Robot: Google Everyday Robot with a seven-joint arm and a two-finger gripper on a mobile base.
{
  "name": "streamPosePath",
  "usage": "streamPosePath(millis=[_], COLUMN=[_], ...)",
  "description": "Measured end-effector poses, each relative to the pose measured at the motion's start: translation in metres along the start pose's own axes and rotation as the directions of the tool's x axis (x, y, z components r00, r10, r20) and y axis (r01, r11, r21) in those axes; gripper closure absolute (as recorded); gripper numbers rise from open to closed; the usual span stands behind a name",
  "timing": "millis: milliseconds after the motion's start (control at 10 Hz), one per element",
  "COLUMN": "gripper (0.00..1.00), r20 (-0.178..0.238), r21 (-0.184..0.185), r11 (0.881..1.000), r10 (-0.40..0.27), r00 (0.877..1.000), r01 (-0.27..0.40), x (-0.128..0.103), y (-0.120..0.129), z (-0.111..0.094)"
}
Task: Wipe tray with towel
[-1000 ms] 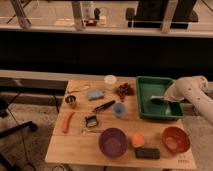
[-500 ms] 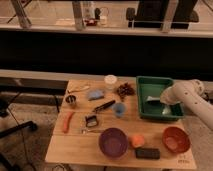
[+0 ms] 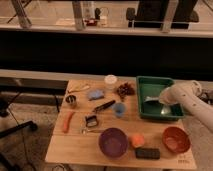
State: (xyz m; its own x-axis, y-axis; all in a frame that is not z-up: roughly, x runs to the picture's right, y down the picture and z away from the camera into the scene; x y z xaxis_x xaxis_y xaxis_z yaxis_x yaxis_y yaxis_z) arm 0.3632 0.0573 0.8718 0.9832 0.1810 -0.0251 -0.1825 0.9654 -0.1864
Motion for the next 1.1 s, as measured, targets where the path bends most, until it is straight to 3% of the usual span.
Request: streamPosePath(millis=[600, 700, 1100], gripper=[0.99, 0.95, 0.56], r20=[-0.050, -0.052, -0.046], r21=[0.085, 0.091, 0.084], r11=[0.996, 0.996, 0.996], r10=[-0.009, -0.009, -0.004], r00=[0.999, 0.999, 0.999], r01=[0.013, 0.014, 0.008], x=[0.009, 0.008, 0.007], y=[-0.006, -0.006, -0.006], z=[-0.009, -0.010, -0.013])
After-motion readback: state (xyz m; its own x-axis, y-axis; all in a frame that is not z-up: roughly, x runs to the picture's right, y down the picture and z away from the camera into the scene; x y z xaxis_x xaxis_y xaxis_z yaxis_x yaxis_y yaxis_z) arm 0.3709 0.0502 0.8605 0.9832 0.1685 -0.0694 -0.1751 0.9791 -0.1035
